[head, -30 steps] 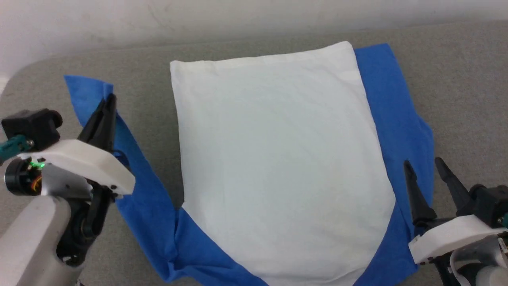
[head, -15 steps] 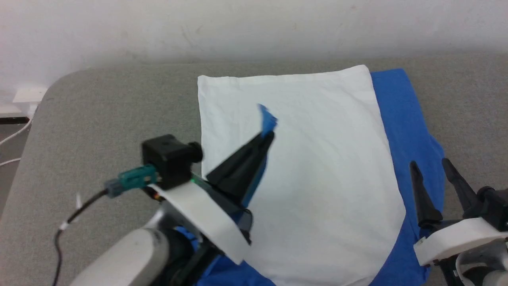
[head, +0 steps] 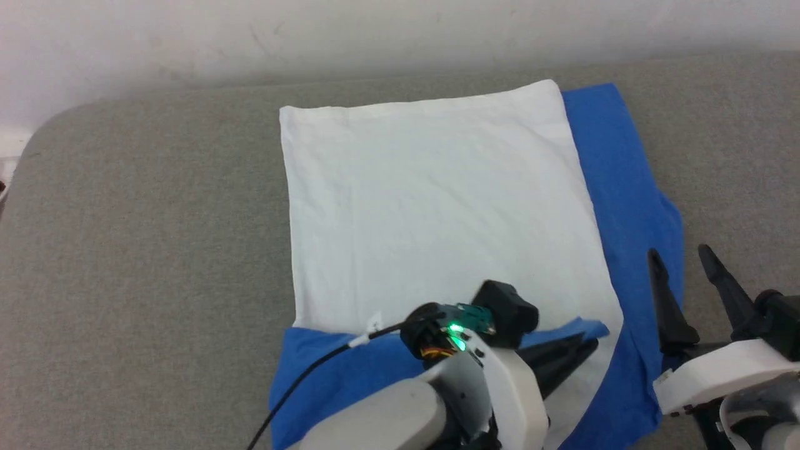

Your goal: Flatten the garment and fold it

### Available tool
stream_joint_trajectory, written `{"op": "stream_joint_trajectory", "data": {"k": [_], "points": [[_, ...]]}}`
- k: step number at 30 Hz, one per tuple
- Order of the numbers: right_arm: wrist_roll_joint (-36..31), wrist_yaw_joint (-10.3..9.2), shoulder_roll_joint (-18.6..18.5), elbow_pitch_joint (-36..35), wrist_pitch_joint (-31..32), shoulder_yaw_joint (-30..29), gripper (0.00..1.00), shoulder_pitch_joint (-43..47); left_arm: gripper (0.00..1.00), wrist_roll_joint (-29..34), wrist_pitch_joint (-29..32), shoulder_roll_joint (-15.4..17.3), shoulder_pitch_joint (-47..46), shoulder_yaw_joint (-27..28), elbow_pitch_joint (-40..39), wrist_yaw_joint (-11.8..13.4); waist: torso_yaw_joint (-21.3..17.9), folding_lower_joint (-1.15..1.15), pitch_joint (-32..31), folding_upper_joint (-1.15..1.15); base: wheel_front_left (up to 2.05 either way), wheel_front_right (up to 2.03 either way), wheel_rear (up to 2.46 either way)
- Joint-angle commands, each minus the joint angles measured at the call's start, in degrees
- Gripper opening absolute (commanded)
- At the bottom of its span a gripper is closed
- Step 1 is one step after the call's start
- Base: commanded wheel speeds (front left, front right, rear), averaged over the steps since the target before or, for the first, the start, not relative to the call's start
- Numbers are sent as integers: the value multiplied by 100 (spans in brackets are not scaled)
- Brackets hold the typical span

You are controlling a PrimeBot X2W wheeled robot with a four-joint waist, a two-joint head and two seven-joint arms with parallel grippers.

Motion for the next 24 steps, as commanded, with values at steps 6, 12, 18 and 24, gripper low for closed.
{"op": "stream_joint_trajectory", "data": {"k": [6,12,18,24], "points": [[48,-11,16,90,-101,30,100,-181,0,351,96,-391,-290,-644,1372,-419,-464,0,324,0,0,0,0],[53,-11,18,200,-227,10,100,-269,0,328,-72,-583,-287,-846,2424,-662,-746,0,454,0,0,0,0],[45,-11,19,306,-304,64,100,-282,100,13,124,-660,-230,-904,2990,-812,-845,0,463,0,0,0,0],[34,-11,19,342,-290,68,100,-253,100,-468,-538,-680,-301,-275,2708,-852,-722,0,385,0,0,0,0]]}}
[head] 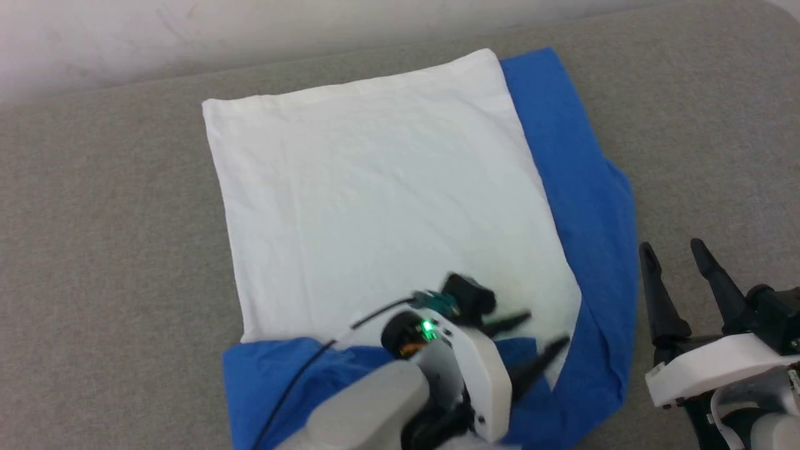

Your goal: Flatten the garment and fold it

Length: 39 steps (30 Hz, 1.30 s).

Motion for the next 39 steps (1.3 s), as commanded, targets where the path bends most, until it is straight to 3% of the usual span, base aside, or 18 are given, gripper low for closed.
{"op": "stream_joint_trajectory", "data": {"k": [1,2,3,4,7,8,14,17,23,28,39], "points": [[10,-11,17,-12,12,12,100,-64,100,-27,-280,56,-102,203,-111,47,85,-1,-45,0,0,0,0],[-1,-11,17,-26,23,5,100,-74,100,-4,-563,114,-138,382,-213,121,127,-1,-56,0,0,0,0],[-18,-11,-11,-45,55,-3,100,-105,100,142,-1093,294,-208,707,-367,399,203,-1,-71,0,0,0,0],[-18,-11,-11,-45,55,-3,100,-105,100,142,-1093,294,-208,707,-367,399,203,-1,-71,0,0,0,0],[6,-11,-67,-43,95,-5,100,-231,100,330,-1745,637,-204,1208,-554,898,295,-1,-66,0,0,0,0],[21,-11,-138,2,115,-13,100,-378,100,521,-1950,913,-163,1550,-674,1253,356,-1,-37,0,0,0,0],[100,-11,-326,314,197,-45,100,-1010,100,1249,-2055,1576,225,2572,-1167,2042,472,-1,123,0,0,0,0],[213,-11,-476,731,358,-107,100,-1564,100,1718,-2057,1805,656,3223,-1604,2242,555,-1,297,0,0,0,0],[444,-11,-726,1963,814,-368,100,-2919,100,2326,-2058,1848,1306,4265,-2286,2215,823,-1,836,0,0,0,0],[549,-11,-908,2905,1194,-568,100,-4049,100,2757,-2059,1621,1432,4783,-2745,2002,1141,-1,1405,0,0,0,0],[-264,-11,-1294,4267,2425,-1144,100,-5815,100,3278,-2059,909,1280,5544,-3053,1385,1693,-1,2242,0,0,0,0]]}}
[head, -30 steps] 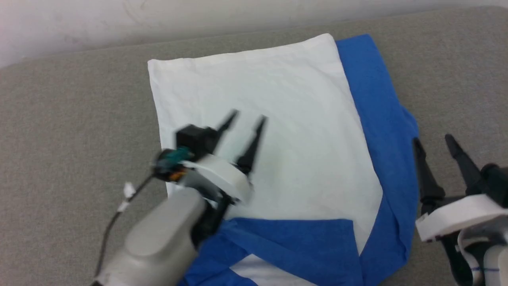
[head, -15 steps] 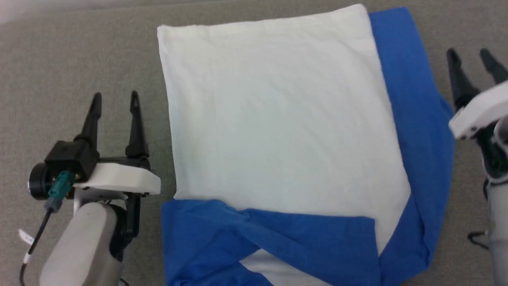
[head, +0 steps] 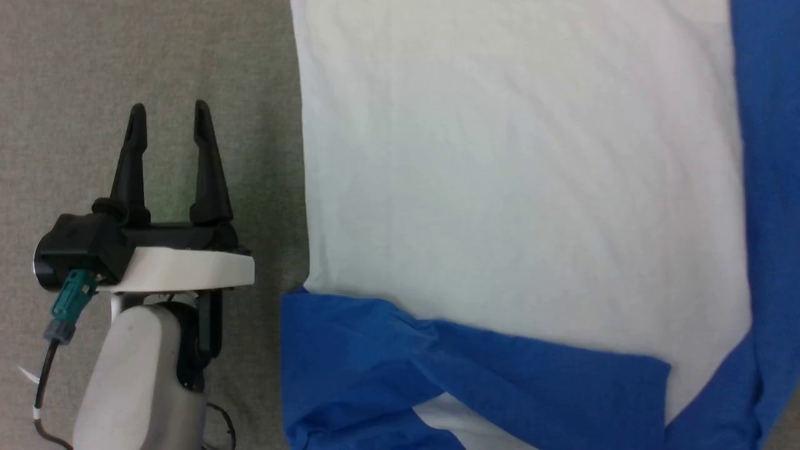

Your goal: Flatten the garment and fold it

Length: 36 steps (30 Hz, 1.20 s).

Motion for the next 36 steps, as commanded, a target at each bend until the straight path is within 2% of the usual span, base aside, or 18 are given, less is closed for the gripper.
{"op": "stream_joint_trajectory", "data": {"k": [1,6,10,11,12,13,21,26,31,36], "points": [[-150,-5,-34,93,199,-117,100,-200,100,111,-27,-96,-104,102,-31,-109,427,-1,460,0,0,0,0],[-519,-5,-25,150,694,-395,100,-523,100,335,-27,-355,-159,344,-71,-354,502,-1,610,0,0,0,0],[-608,-5,25,104,1057,-394,100,-576,100,479,-27,-474,-166,533,-35,-526,496,-1,639,0,0,0,0],[-620,-5,21,71,1113,-388,45,-564,100,513,-27,-502,-165,574,-21,-562,489,-1,636,0,0,0,0],[-627,-5,21,32,1150,-381,32,-543,100,548,-27,-524,-166,617,-10,-598,476,-1,624,0,0,0,0],[-636,-5,14,-16,1165,-371,0,-513,100,579,-27,-547,-163,661,-1,-631,462,-1,606,0,0,0,0],[-496,-5,-124,-491,607,-491,0,49,100,847,-27,-686,2,823,177,-837,321,-1,102,0,0,0,0],[46,-5,-115,-1002,-37,-568,0,611,100,940,-27,-692,197,936,428,-958,196,-1,-524,0,0,0,0],[500,-5,-151,-1826,-313,-458,0,1494,100,1026,-27,-706,604,1014,614,-981,27,-1,-1224,0,0,0,0],[913,-5,-133,-2985,-154,-214,0,2405,100,1037,-27,-682,999,1073,759,-1026,-156,-1,-1735,0,0,0,0]]}}
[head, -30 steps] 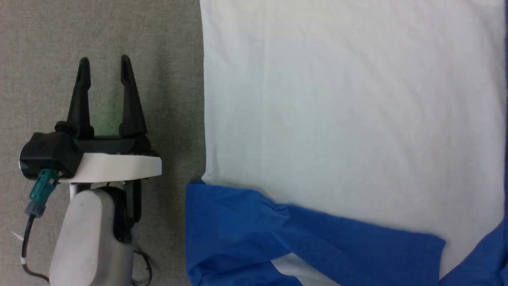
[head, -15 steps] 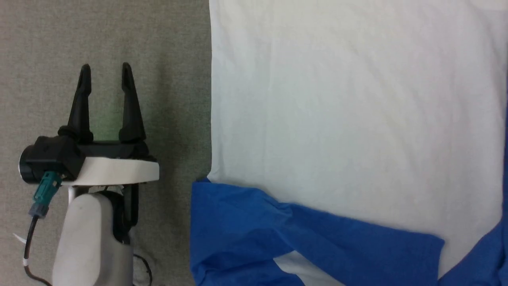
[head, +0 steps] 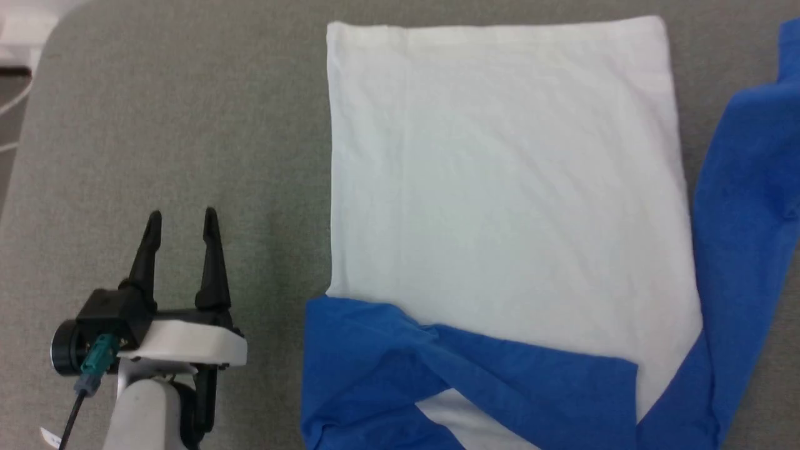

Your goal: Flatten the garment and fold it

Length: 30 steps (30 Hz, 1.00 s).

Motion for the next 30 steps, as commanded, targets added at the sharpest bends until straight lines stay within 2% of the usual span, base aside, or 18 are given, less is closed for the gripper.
{"op": "stream_joint_trajectory", "data": {"k": [1,4,5,14,19,24,30], "points": [[146,-5,1,-508,104,95,0,376,100,45,-27,-4,134,34,61,-25,-335,1,-756,0,0,0,0],[366,-5,8,-1227,308,248,0,842,100,31,-27,-41,280,35,80,-4,-399,1,-957,0,0,0,0],[513,-5,28,-1685,469,389,0,1102,100,16,-27,-58,351,33,90,-3,-418,1,-1057,0,0,0,0],[1352,-5,-74,-3293,1429,1331,0,2001,100,-12,-27,-66,402,-70,261,-80,-348,1,-1329,0,0,0,0],[1764,-5,-90,-3736,1725,1817,0,2216,100,-22,-27,-74,377,-112,347,-120,-289,1,-1396,0,0,0,0],[1687,-5,-63,-3999,2016,2801,0,2432,100,-19,-27,-101,382,-160,391,-131,-248,1,-1422,0,0,0,0],[1191,-5,233,-3424,1915,4170,0,2534,100,-46,-27,-89,326,-148,466,-177,-252,1,-1368,0,0,0,0]]}}
